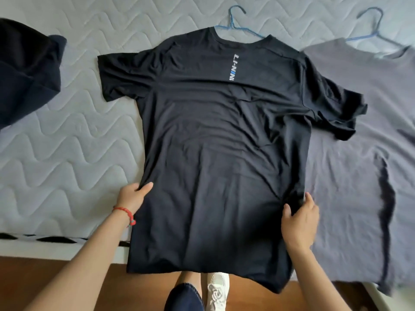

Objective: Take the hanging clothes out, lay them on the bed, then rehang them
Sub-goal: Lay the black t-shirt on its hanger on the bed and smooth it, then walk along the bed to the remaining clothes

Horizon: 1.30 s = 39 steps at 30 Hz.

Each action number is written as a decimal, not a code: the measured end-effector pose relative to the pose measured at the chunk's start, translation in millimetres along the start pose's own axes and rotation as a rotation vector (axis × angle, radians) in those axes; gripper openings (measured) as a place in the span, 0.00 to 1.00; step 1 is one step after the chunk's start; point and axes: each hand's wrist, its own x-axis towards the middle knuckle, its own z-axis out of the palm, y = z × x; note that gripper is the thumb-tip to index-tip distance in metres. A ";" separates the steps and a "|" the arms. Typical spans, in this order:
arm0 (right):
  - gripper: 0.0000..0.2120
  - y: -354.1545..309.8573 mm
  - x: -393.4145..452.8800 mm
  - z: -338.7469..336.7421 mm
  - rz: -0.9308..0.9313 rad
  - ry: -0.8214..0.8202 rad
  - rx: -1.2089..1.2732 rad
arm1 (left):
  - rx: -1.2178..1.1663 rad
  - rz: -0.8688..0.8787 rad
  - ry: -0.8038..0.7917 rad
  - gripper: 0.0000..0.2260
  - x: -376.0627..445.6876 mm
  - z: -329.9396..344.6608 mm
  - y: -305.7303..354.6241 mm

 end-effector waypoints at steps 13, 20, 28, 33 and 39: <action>0.16 38.1 -18.7 -27.0 0.234 -0.239 0.254 | 0.006 -0.051 0.022 0.09 -25.2 -13.8 -46.0; 0.15 35.7 -68.7 -55.0 0.236 -0.257 0.173 | 0.231 0.015 0.054 0.13 -99.6 -27.0 -47.9; 0.15 -4.2 -167.9 -99.2 0.042 -0.531 0.100 | -0.009 0.023 -0.077 0.07 -233.1 -92.4 -77.6; 0.15 -21.9 -229.9 -100.3 -0.072 -0.687 0.025 | -0.148 -0.135 -0.042 0.06 -291.8 -148.8 -138.8; 0.15 -57.5 -285.1 -86.6 -0.215 -0.765 -0.098 | -0.440 -0.268 0.156 0.03 -330.3 -210.1 -196.6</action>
